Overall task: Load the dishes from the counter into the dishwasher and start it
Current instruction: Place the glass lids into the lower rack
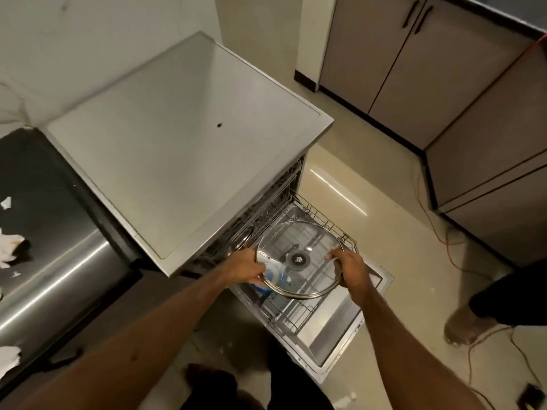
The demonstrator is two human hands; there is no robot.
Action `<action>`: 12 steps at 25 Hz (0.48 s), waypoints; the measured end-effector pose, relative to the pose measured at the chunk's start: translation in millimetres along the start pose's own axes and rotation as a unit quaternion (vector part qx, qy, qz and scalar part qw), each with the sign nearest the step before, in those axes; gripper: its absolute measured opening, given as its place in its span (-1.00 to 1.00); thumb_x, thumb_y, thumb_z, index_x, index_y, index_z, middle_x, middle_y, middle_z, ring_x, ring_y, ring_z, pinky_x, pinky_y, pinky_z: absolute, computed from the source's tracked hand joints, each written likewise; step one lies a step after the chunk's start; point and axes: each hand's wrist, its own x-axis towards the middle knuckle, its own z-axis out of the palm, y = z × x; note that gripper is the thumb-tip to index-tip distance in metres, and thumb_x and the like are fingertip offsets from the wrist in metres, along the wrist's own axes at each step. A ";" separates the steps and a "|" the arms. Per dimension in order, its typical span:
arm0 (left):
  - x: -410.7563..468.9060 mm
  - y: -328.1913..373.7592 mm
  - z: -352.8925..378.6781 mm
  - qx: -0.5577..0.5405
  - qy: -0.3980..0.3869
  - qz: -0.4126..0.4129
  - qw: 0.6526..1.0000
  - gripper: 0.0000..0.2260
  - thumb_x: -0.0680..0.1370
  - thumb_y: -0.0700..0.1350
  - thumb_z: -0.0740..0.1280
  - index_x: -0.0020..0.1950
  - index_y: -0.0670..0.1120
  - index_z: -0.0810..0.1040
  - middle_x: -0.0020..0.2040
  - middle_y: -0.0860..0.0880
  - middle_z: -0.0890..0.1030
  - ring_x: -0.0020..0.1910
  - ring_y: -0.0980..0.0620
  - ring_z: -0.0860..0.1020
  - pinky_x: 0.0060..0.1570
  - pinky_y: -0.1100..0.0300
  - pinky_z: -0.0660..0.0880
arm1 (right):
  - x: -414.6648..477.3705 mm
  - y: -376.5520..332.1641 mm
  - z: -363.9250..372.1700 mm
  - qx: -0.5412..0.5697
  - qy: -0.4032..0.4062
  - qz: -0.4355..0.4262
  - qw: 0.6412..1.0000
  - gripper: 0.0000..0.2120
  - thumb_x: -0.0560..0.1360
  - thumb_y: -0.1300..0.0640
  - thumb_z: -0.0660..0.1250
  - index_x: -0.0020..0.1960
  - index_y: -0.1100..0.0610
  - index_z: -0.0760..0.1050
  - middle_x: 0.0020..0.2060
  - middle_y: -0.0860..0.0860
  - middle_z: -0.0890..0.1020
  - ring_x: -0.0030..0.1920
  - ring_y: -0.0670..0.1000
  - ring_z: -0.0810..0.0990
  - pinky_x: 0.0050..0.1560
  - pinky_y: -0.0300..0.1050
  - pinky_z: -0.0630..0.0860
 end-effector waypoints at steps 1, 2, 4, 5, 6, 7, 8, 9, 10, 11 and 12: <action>8.0 1.1 7.8 0.085 0.026 0.003 0.996 -0.63 0.54 -0.01 0.47 0.28 -0.13 0.51 0.14 -0.09 0.66 0.06 -0.05 0.69 0.13 -0.04 0.64 | 5.3 7.9 0.7 -0.007 0.013 0.011 1.000 -0.69 0.69 0.04 0.24 0.04 0.24 0.65 -0.45 -0.05 0.32 -0.46 -0.06 0.27 -0.47 -0.22 0.26; 22.5 -0.1 18.7 0.164 0.059 0.017 0.985 -0.56 0.53 0.02 0.46 0.34 -0.08 0.47 0.23 -0.07 0.61 0.14 -0.05 0.64 0.17 -0.03 0.61 | 17.7 19.9 4.9 -0.013 0.023 0.019 0.999 -0.70 0.70 0.04 0.24 0.03 0.21 0.65 -0.44 -0.06 0.33 -0.45 -0.07 0.28 -0.44 -0.20 0.27; 49.6 -0.6 36.7 0.224 0.078 0.081 0.968 -0.47 0.54 0.08 0.42 0.48 0.01 0.43 0.42 -0.04 0.49 0.28 -0.04 0.54 0.28 -0.01 0.53 | 42.2 36.7 18.0 -0.029 0.037 0.033 0.998 -0.73 0.69 0.06 0.24 0.02 0.17 0.65 -0.43 -0.04 0.37 -0.42 -0.05 0.33 -0.36 -0.14 0.31; 62.1 1.7 45.1 0.207 0.052 0.111 0.971 -0.46 0.56 0.15 0.40 0.51 0.05 0.42 0.46 -0.02 0.47 0.32 -0.02 0.52 0.30 0.02 0.51 | 55.0 42.8 27.2 -0.033 0.047 0.037 0.998 -0.75 0.68 0.07 0.25 0.01 0.17 0.64 -0.42 -0.01 0.40 -0.40 -0.02 0.37 -0.31 -0.10 0.35; 78.0 3.1 57.2 0.177 0.011 0.129 0.976 -0.43 0.56 0.23 0.38 0.53 0.09 0.41 0.47 0.00 0.47 0.33 -0.01 0.51 0.29 0.06 0.49 | 71.1 51.3 36.6 -0.032 0.057 0.039 0.997 -0.77 0.67 0.08 0.26 -0.01 0.16 0.64 -0.39 0.03 0.44 -0.36 0.02 0.42 -0.27 -0.05 0.39; 92.2 4.3 69.4 0.179 -0.031 0.134 0.974 -0.38 0.55 0.28 0.38 0.56 0.13 0.36 0.47 0.02 0.47 0.34 0.00 0.51 0.25 0.08 0.47 | 85.2 55.9 45.7 -0.031 0.067 0.042 0.996 -0.77 0.67 0.09 0.26 -0.03 0.16 0.63 -0.36 0.06 0.49 -0.32 0.05 0.47 -0.24 -0.02 0.42; 109.1 5.6 80.1 0.215 -0.044 0.144 0.965 -0.35 0.54 0.26 0.41 0.58 0.15 0.30 0.48 0.02 0.46 0.36 -0.01 0.49 0.24 0.06 0.46 | 102.5 61.1 54.9 -0.024 0.074 0.047 0.996 -0.76 0.68 0.08 0.25 -0.03 0.15 0.62 -0.32 0.08 0.53 -0.30 0.06 0.50 -0.24 -0.02 0.44; 126.5 6.1 88.1 0.282 -0.026 0.156 0.946 -0.34 0.55 0.15 0.43 0.60 0.14 0.25 0.47 0.01 0.47 0.38 -0.04 0.48 0.25 0.01 0.47 | 118.2 63.8 64.3 -0.018 0.080 0.052 0.995 -0.76 0.69 0.07 0.24 -0.03 0.15 0.61 -0.30 0.08 0.56 -0.30 0.05 0.51 -0.25 -0.03 0.45; 142.9 5.9 94.2 0.352 0.014 0.178 0.919 -0.36 0.57 -0.01 0.44 0.59 0.11 0.22 0.44 -0.02 0.49 0.37 -0.08 0.49 0.25 -0.04 0.48 | 133.2 65.9 72.6 -0.010 0.084 0.051 0.995 -0.75 0.70 0.06 0.23 -0.02 0.16 0.60 -0.28 0.07 0.58 -0.31 0.03 0.52 -0.28 -0.05 0.46; 160.2 5.6 97.7 0.404 0.060 0.199 0.891 -0.38 0.57 -0.15 0.42 0.56 0.06 0.23 0.39 -0.06 0.52 0.32 -0.11 0.52 0.22 -0.06 0.51 | 147.4 66.4 79.5 0.000 0.085 0.047 0.995 -0.74 0.71 0.04 0.23 0.01 0.17 0.60 -0.26 0.08 0.60 -0.31 0.02 0.54 -0.28 -0.06 0.48; 175.4 6.2 97.8 0.436 0.093 0.205 0.872 -0.43 0.57 -0.23 0.39 0.52 0.01 0.26 0.33 -0.09 0.56 0.25 -0.13 0.56 0.18 -0.07 0.53 | 161.9 66.7 86.0 0.012 0.087 0.039 0.995 -0.72 0.71 0.01 0.25 0.04 0.19 0.60 -0.23 0.09 0.63 -0.30 0.03 0.56 -0.27 -0.06 0.50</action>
